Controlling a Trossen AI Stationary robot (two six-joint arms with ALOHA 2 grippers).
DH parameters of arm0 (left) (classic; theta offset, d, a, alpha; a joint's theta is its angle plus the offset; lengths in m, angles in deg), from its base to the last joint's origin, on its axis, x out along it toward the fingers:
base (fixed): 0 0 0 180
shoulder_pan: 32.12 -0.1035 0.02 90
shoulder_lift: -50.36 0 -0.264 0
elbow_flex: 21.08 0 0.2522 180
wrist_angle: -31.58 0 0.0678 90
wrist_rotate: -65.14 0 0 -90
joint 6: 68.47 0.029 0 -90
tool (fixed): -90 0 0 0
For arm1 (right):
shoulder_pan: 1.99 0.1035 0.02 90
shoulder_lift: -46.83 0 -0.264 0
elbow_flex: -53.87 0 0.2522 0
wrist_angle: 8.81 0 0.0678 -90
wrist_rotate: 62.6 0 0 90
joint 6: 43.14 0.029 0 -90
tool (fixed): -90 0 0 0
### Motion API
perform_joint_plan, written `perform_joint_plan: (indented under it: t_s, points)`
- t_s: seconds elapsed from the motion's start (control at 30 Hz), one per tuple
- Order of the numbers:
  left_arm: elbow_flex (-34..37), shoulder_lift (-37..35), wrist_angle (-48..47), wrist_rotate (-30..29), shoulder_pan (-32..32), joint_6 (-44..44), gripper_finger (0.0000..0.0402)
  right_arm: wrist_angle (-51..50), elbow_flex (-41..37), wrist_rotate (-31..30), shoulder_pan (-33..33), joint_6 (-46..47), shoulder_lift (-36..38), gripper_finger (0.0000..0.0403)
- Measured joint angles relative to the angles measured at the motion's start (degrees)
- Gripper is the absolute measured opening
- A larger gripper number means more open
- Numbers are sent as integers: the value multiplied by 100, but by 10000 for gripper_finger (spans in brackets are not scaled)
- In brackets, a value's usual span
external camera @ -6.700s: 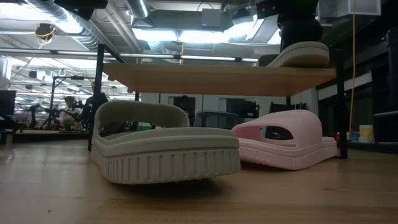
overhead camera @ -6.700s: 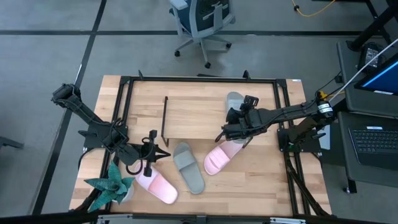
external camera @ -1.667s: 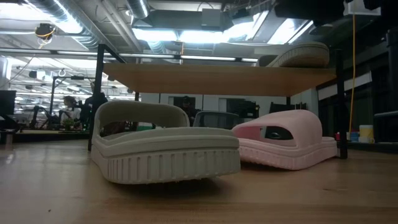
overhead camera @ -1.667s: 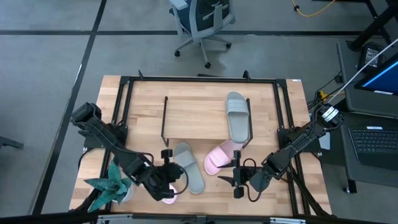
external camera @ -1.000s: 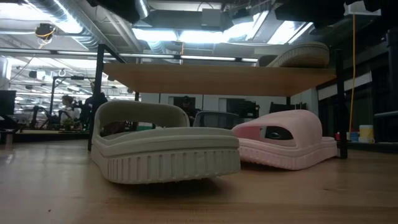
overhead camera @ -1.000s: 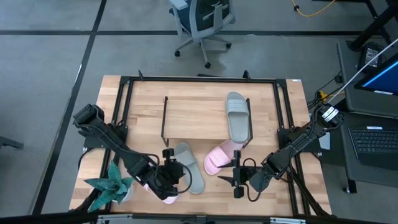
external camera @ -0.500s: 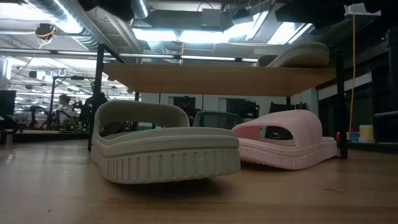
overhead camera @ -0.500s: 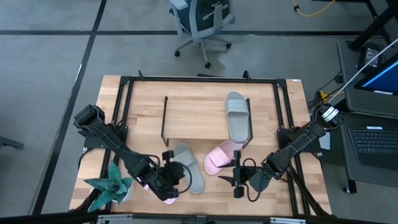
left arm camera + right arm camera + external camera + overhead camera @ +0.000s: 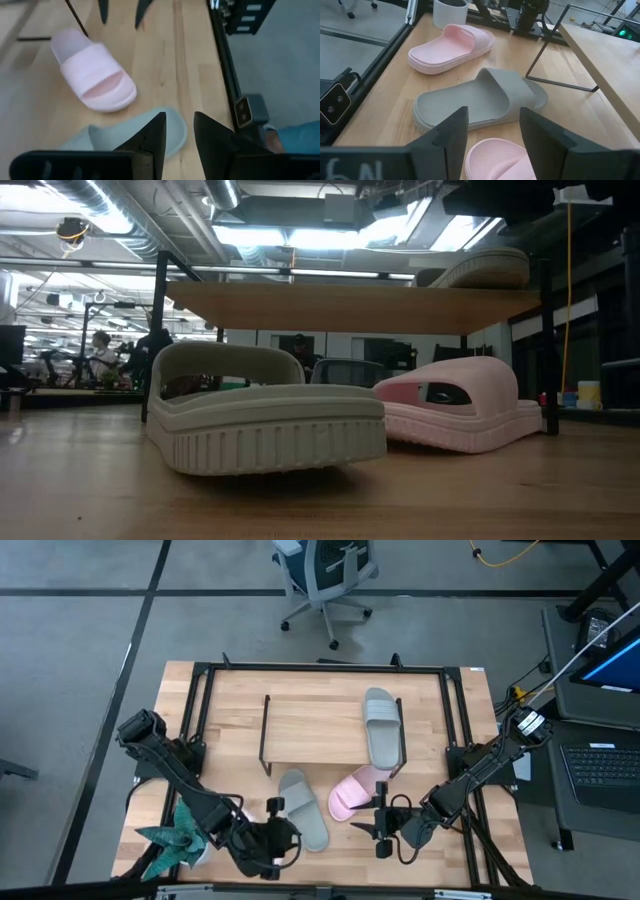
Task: Pick and place slides into the shelf
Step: Put the gray slide on the shelf
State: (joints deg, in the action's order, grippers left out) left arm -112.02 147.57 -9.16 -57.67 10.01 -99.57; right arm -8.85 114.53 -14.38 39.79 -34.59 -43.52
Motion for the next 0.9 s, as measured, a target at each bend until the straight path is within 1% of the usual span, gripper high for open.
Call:
perform_joint_plan:
  t_s: [0.17, 0.23, 0.43, 0.5, 0.53, 0.67, 0.8, 0.9]
  points:
    - [-418, 66, -387, -74, -11, 13, 91, -1, 0, -2, 0, 0, 0, 179]
    - [-691, 198, -775, -71, -7, 19, 91, -3, 0, -2, 0, 0, 0, 179]
    - [-1992, 946, -1986, -85, -9, 22, 91, -97, 0, -4, 0, 22, 0, 179]
    - [-2267, 1154, -2375, -85, -11, 23, 91, -146, 0, -2, 0, 20, 0, 179]
    - [-2363, 1245, -2423, -85, -11, 21, 91, -161, 0, -2, 0, 27, 0, 179]
    - [-2417, 1385, -2520, -106, -27, -156, 91, -194, 0, -2, -2, 36, 0, 179]
    - [-2420, 1501, -2748, -105, -141, -639, 91, -202, 0, -2, -2, 38, 0, 179]
    - [-2420, 1551, -3114, -85, -259, -1004, 91, -208, 0, -2, -2, 41, 0, 179]
